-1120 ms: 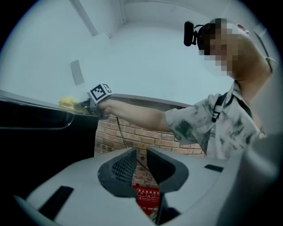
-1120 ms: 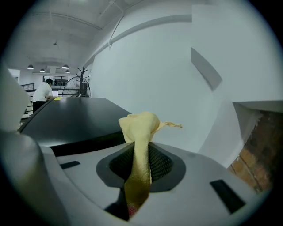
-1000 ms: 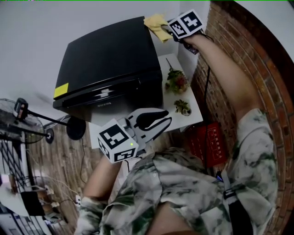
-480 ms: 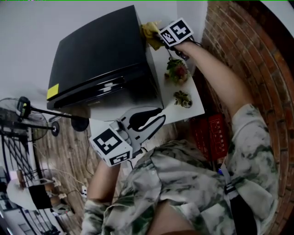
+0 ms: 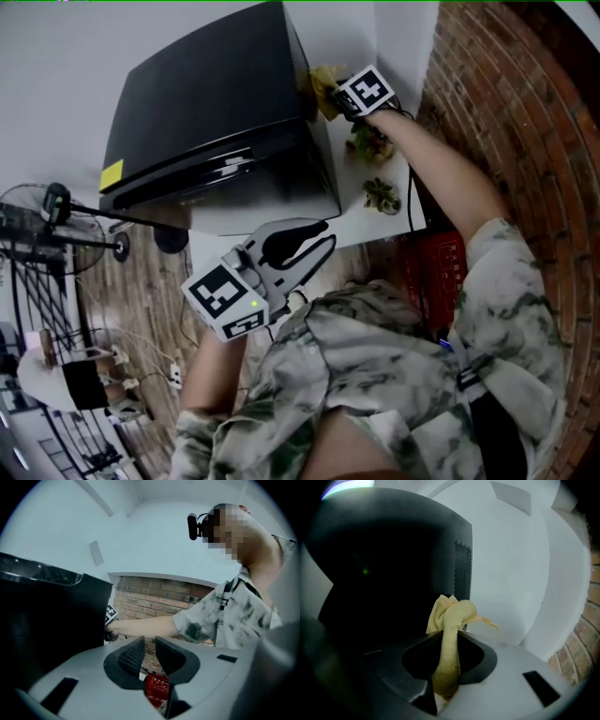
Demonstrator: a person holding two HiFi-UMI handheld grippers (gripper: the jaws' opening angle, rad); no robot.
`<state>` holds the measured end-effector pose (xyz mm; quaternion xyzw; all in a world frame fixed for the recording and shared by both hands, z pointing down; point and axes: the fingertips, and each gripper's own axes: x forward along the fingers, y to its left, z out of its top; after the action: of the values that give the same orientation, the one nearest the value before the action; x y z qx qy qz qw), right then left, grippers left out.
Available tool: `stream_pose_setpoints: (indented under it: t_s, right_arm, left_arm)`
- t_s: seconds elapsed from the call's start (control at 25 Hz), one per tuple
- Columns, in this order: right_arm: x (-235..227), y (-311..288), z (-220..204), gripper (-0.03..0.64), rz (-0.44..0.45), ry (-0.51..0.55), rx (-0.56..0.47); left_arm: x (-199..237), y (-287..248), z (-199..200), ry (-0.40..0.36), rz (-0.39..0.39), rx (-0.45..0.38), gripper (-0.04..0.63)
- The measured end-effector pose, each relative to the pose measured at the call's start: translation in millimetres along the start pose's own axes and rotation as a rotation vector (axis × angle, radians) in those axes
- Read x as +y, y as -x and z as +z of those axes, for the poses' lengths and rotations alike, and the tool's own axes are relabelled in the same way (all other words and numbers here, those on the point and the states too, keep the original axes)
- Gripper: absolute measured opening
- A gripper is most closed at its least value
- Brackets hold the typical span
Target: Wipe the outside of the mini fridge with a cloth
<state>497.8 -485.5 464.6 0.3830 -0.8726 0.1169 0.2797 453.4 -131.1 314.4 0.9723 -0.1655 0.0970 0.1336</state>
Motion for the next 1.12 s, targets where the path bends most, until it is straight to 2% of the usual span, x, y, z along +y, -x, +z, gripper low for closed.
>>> stream_pose_setpoints:
  t_s: [0.44,0.56,0.68,0.88,1.12]
  right_arm:
    - [2,-33,-82,0.087,-0.008,-0.104,0.116]
    - [-2,-30,-89,0.087,-0.005,-0.167,0.098]
    - [-6,-13,-77,0.087,-0.007,-0.185,0.040]
    - [-12,32,-34,0.087,-0.013,-0.155,-0.074]
    - [-7,95,18,0.088,0.005,-0.170,-0.216]
  left_arm:
    - [-1,2,-7,0.018,0.023,0.011,0.080]
    - [-2,3,-7,0.018,0.026,0.007,0.080]
    - [-2,5,-7,0.018,0.026,0.001,0.080]
    - [-4,0,-7,0.017,0.008,-0.004,0.080]
    - [-14,-13,-10,0.016,-0.026,0.000,0.080]
